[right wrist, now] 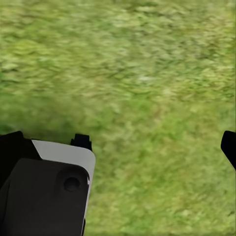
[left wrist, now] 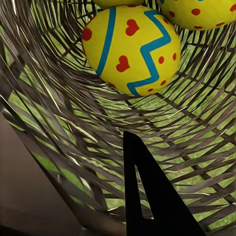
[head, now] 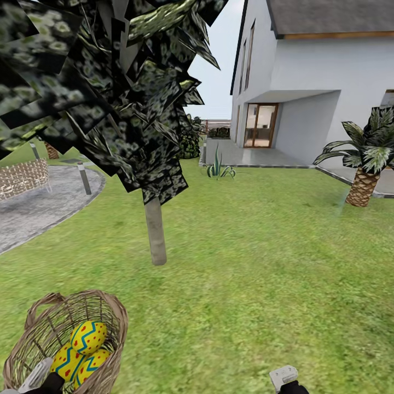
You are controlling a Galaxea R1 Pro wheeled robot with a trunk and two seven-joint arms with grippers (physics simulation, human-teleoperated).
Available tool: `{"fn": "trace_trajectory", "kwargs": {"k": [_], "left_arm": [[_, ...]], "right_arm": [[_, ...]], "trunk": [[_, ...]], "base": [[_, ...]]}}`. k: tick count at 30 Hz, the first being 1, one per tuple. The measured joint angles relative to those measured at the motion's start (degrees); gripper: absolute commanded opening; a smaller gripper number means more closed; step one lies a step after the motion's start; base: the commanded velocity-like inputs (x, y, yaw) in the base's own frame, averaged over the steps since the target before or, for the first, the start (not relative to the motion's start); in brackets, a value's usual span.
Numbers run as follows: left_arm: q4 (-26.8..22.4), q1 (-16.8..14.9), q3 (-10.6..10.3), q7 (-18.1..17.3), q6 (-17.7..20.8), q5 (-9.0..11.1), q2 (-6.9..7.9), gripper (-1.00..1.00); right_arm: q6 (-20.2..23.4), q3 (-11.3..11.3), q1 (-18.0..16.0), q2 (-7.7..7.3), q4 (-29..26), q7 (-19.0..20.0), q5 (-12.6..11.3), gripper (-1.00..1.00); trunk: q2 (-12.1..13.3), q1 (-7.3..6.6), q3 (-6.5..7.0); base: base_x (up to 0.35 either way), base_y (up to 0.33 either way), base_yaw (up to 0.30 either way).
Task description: Take the three Easter eggs out of the wicker basket on the lawn in the garden, then place them on the lawn next to a single tree (choose any tree) so that all three eggs are next to the same tree and none are left in the basket.
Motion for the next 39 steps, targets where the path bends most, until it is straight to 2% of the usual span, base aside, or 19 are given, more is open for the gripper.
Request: {"fn": "trace_trajectory", "kwargs": {"k": [39], "left_arm": [[0.0, 0.0, -0.3, 0.0, 0.0, 0.1, -0.26, -1.0]], "right_arm": [[0.0, 0.0, 0.0, 0.0, 0.0, 0.0, 0.0, 1.0]], "trunk": [[-15.7, 8.58, -7.03]], "base": [[0.0, 0.0, 0.0]]}}
